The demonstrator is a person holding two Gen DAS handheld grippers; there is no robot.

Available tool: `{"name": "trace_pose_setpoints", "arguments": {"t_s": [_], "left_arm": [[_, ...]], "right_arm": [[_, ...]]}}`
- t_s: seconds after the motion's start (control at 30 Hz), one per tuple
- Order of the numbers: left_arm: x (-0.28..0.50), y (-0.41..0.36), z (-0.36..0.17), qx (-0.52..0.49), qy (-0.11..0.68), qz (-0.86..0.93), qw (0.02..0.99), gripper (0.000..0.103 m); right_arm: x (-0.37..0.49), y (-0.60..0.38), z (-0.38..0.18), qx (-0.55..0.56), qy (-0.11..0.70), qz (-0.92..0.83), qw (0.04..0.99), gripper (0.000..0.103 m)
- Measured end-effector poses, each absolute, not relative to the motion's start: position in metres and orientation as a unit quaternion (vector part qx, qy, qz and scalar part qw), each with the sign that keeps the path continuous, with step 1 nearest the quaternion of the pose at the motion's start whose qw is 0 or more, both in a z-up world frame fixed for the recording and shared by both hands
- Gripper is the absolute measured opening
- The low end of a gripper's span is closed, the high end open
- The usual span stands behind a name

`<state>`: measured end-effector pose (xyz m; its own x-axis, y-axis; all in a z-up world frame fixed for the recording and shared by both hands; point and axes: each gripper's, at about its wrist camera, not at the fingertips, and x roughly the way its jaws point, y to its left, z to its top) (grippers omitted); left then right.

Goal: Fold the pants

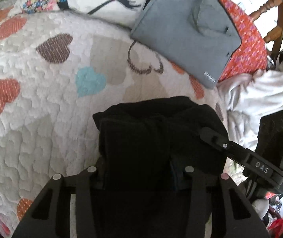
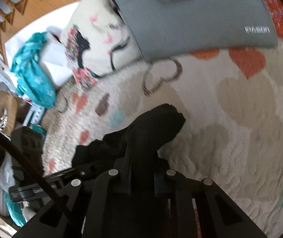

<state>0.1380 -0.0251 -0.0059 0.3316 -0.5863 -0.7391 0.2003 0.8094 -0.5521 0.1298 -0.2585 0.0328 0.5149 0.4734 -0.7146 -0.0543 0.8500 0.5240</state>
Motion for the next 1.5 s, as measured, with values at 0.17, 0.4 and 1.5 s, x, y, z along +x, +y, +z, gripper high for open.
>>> {"name": "trace_pose_setpoints", "arguments": {"t_s": [0.17,0.4,1.5], "left_arm": [[0.158,-0.037,0.002,-0.198,0.509,-0.248,0.8,0.043],[0.193,-0.057,-0.028,-0.19,0.531,-0.225,0.795,0.046],[0.151,-0.023,0.015,-0.176,0.486,-0.182,0.837,0.059]], "right_arm": [[0.14,-0.27,0.05,0.222,0.441,0.143,0.858,0.016],[0.162,-0.292,0.016,0.223,0.457,0.087,0.857,0.025],[0.072,-0.27,0.031,0.236,0.486,0.083,0.837,0.062]]}}
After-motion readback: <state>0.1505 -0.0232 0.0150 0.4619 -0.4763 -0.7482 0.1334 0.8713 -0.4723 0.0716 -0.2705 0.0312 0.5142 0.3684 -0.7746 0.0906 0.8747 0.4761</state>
